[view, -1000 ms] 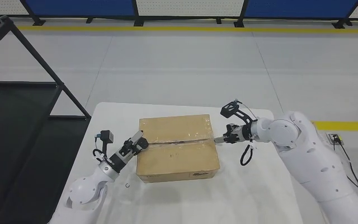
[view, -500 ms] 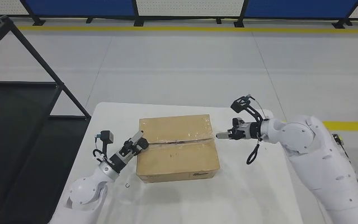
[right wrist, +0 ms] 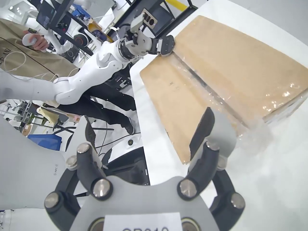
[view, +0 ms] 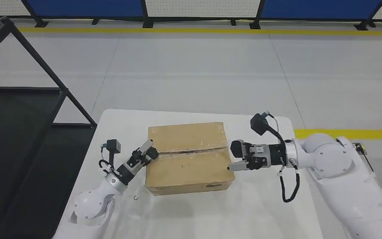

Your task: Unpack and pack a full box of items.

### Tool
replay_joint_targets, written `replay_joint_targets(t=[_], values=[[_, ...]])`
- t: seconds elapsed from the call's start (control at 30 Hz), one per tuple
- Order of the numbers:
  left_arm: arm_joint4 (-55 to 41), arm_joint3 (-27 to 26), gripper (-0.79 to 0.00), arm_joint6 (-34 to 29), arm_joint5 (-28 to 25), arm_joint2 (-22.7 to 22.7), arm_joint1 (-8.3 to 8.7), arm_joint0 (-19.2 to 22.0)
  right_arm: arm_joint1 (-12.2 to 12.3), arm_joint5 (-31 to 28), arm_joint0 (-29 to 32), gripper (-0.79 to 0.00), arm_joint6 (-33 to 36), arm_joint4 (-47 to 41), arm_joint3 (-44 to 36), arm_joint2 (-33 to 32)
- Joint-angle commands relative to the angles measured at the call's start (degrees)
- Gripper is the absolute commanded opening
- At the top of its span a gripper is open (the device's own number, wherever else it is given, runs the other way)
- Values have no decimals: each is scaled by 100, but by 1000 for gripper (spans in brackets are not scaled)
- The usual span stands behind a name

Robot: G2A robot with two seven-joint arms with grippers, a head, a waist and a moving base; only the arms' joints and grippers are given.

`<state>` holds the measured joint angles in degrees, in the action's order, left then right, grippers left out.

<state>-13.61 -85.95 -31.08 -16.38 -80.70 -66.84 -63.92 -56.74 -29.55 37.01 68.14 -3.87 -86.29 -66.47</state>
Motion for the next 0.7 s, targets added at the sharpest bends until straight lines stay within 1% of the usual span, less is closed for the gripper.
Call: replay_joint_targets(t=[0.0,0.13,0.3,0.4,0.5,0.53,0.67], values=[[5,-10,0,13,-14,-5,0,-3,-18,177,0,0,-314,289,58,74],[9,-45,0,33,-33,-41,5,-24,-66,225,-48,0,-725,427,289,238],[-4,-174,0,96,-108,-134,15,-110,-142,55,-191,0,-737,131,452,514],[-26,-306,0,129,-157,-197,22,-168,-212,220,-277,0,-919,-177,587,678],[-123,-446,0,146,-201,-274,28,-239,-298,459,-418,0,-929,-717,757,856],[-135,-485,0,158,-210,-305,31,-263,-320,527,-480,0,-797,-877,800,916],[-120,-617,0,223,-219,-396,41,-373,-325,553,-506,0,-750,-920,819,928]])
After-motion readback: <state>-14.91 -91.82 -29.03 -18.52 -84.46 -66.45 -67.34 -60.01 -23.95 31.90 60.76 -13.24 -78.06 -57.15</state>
